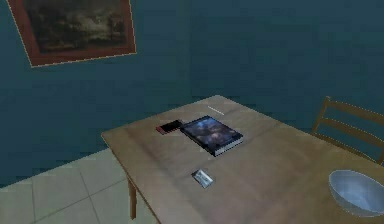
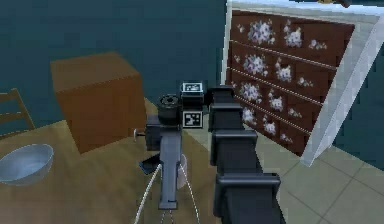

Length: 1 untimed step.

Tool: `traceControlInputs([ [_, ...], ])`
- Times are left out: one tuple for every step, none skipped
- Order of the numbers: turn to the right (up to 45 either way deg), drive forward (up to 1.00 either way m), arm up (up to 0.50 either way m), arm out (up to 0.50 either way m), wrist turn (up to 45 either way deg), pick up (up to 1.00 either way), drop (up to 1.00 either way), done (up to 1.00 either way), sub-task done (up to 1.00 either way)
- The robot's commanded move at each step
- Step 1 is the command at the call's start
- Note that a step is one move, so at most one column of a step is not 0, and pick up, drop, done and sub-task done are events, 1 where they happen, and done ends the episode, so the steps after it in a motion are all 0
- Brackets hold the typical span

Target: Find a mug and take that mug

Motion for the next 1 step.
traceControlInputs([
  [0.0, 0.0, 0.0, 0.0, 45.0, 0.0, 0.0, 0.0, 0.0],
])
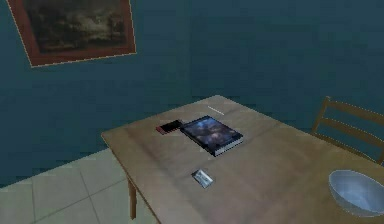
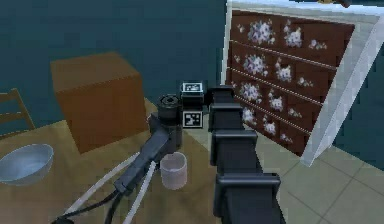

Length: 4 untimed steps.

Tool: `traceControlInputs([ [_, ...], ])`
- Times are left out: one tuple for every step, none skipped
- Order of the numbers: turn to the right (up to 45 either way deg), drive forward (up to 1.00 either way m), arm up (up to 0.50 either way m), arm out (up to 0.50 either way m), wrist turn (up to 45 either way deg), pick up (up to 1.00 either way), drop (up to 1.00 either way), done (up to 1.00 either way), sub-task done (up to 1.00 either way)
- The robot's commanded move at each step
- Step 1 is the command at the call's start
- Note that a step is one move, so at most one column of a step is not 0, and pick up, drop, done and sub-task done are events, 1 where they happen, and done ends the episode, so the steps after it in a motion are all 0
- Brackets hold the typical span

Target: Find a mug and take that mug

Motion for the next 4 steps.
traceControlInputs([
  [0.0, 0.0, 0.0, 0.0, 45.0, 0.0, 0.0, 0.0, 0.0],
  [0.0, 0.0, 0.0, 0.0, 45.0, 0.0, 0.0, 0.0, 0.0],
  [0.0, 0.0, 0.0, 0.0, 30.0, 0.0, 0.0, 0.0, 0.0],
  [0.0, 0.0, -0.3, 0.0, 0.0, 0.0, 0.0, 0.0, 0.0],
])
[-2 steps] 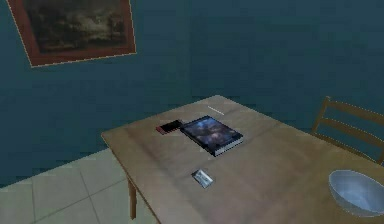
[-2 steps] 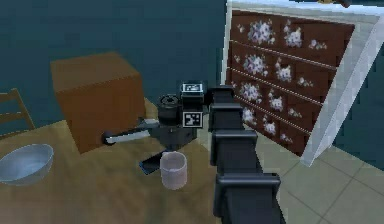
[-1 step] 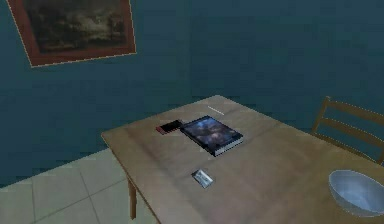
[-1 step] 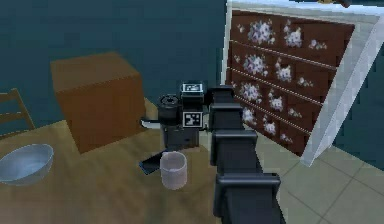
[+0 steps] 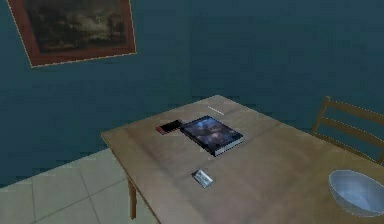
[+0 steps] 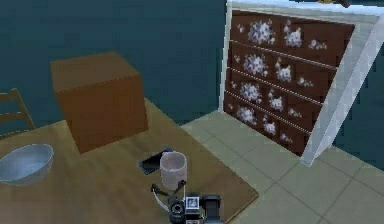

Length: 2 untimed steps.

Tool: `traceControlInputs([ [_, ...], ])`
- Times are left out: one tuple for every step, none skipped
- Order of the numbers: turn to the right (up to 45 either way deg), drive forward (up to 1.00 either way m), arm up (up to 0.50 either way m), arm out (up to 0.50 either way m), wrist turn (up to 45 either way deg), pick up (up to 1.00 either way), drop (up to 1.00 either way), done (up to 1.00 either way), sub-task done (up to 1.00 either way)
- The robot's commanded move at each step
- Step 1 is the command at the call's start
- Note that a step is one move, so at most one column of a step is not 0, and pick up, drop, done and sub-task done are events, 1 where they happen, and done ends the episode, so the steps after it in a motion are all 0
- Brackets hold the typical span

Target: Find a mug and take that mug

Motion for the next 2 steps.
traceControlInputs([
  [0.0, 0.0, 0.0, 0.0, 0.0, 1.0, 0.0, 0.0, 0.0],
  [0.0, 0.0, 0.1, 0.0, 0.0, 0.0, 0.0, 0.0, 0.0],
])
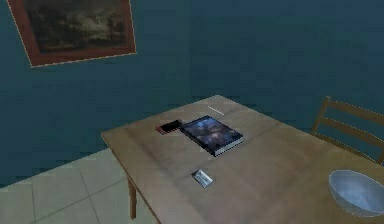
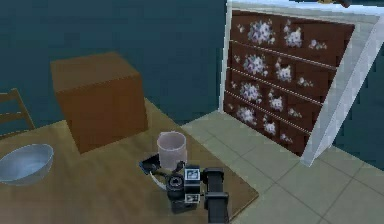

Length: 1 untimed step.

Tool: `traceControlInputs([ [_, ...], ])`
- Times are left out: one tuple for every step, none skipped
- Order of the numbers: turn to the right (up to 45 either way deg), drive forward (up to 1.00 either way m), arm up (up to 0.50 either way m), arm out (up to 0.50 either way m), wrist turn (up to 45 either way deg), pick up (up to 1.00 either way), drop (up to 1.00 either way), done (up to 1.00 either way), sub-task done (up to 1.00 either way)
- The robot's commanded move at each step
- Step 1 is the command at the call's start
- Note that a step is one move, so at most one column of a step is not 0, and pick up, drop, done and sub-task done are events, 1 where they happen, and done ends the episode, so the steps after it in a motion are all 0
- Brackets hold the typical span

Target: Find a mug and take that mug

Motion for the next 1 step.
traceControlInputs([
  [0.0, 0.0, 0.0, 0.0, 0.0, 0.0, 0.0, 1.0, 0.0],
])
